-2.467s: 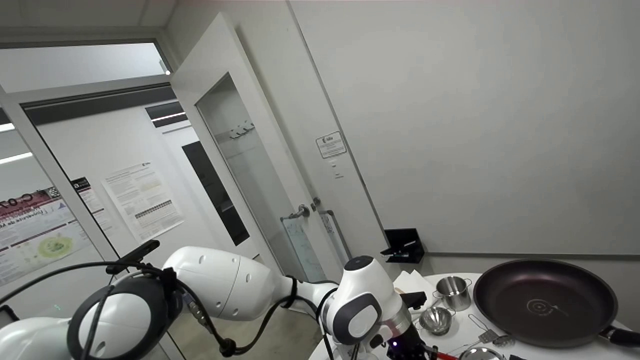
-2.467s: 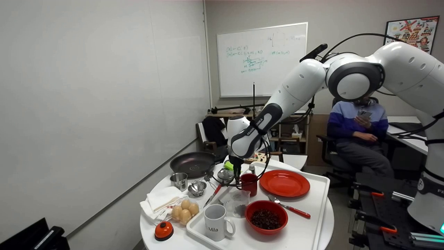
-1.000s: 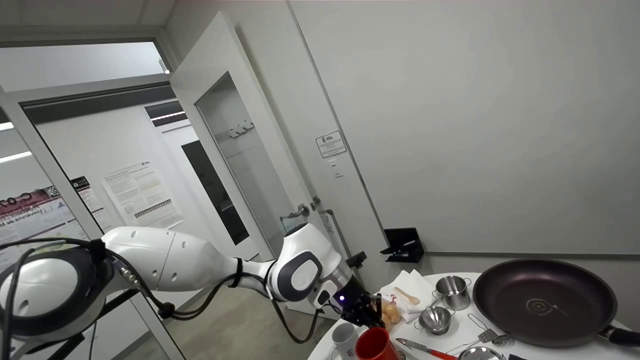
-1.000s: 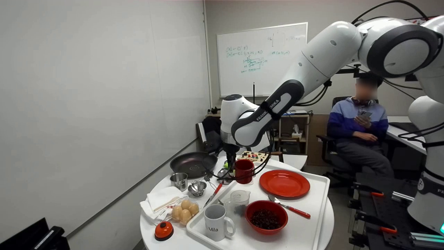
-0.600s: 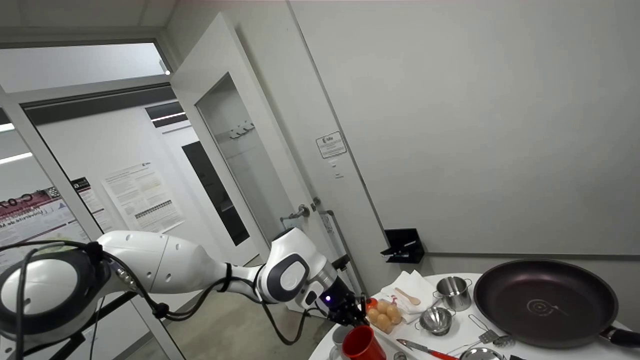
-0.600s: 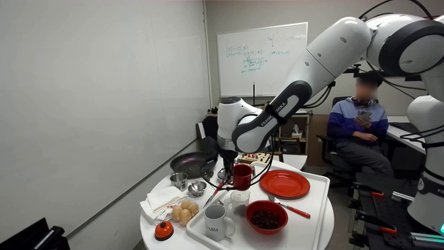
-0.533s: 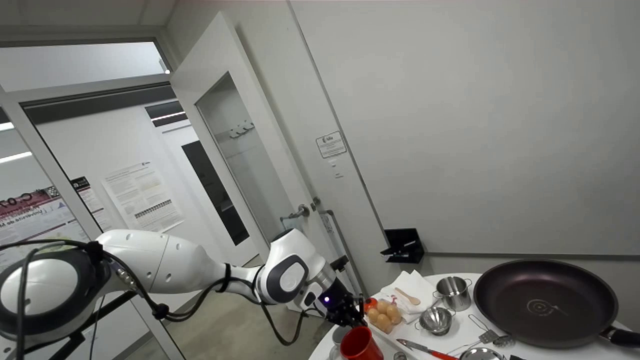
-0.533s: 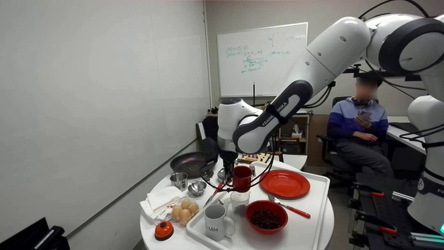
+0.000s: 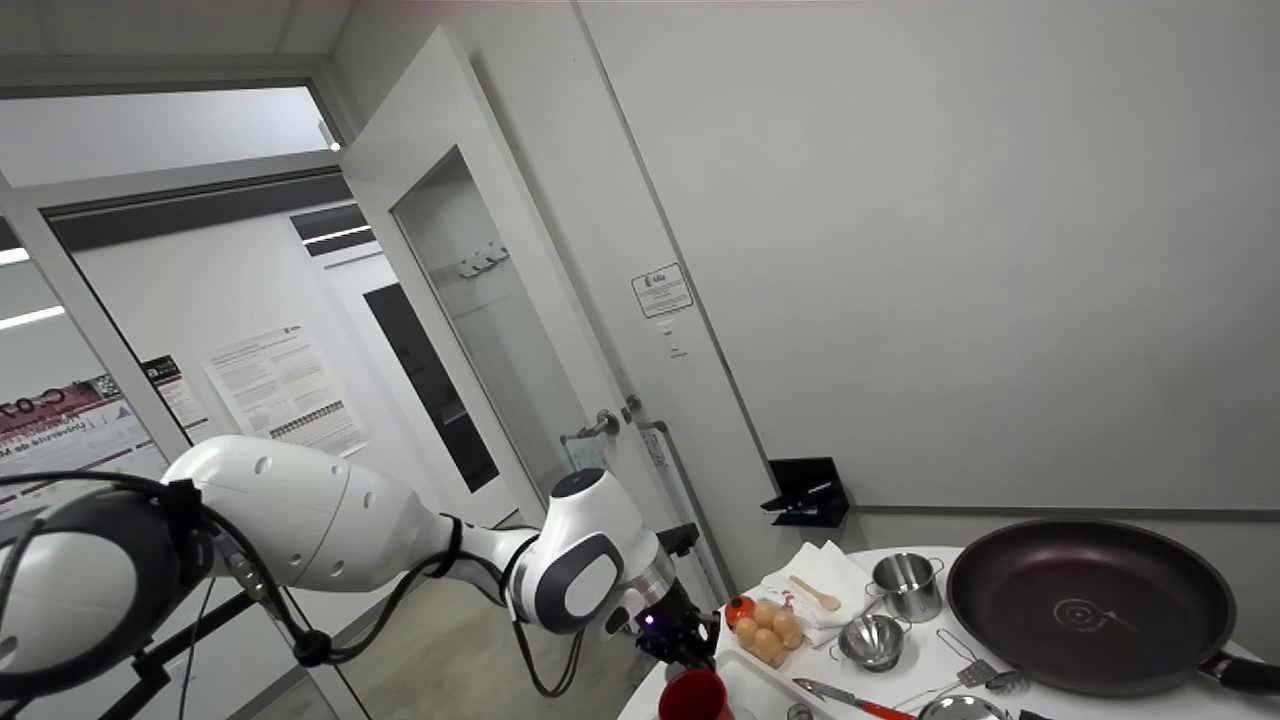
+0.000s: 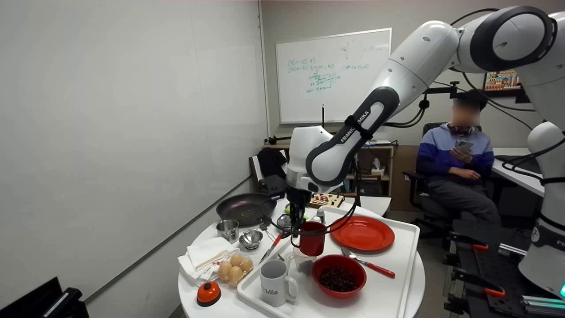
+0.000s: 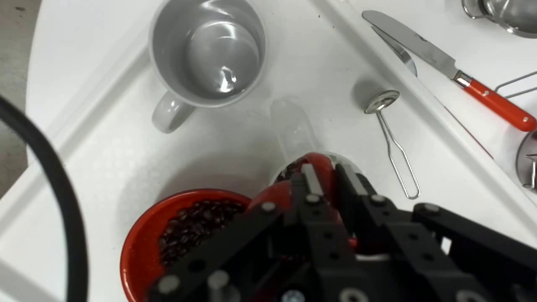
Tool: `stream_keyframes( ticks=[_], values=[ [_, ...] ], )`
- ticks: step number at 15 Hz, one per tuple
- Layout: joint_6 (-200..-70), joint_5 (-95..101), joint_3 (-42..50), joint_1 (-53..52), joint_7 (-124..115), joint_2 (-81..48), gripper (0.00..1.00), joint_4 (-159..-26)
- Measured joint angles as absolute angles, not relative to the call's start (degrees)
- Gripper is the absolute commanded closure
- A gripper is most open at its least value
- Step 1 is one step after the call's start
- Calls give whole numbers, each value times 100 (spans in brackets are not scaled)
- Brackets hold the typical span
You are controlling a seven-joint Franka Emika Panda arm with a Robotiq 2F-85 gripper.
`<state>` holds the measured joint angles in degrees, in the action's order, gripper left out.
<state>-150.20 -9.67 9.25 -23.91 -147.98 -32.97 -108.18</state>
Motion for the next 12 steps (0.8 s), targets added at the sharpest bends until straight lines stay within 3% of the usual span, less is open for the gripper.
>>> stream_keyframes(
  ticks=[12],
  values=[
    [-15094, -372, 396, -1921, -14588, -1974, 91, -11773]
  ],
)
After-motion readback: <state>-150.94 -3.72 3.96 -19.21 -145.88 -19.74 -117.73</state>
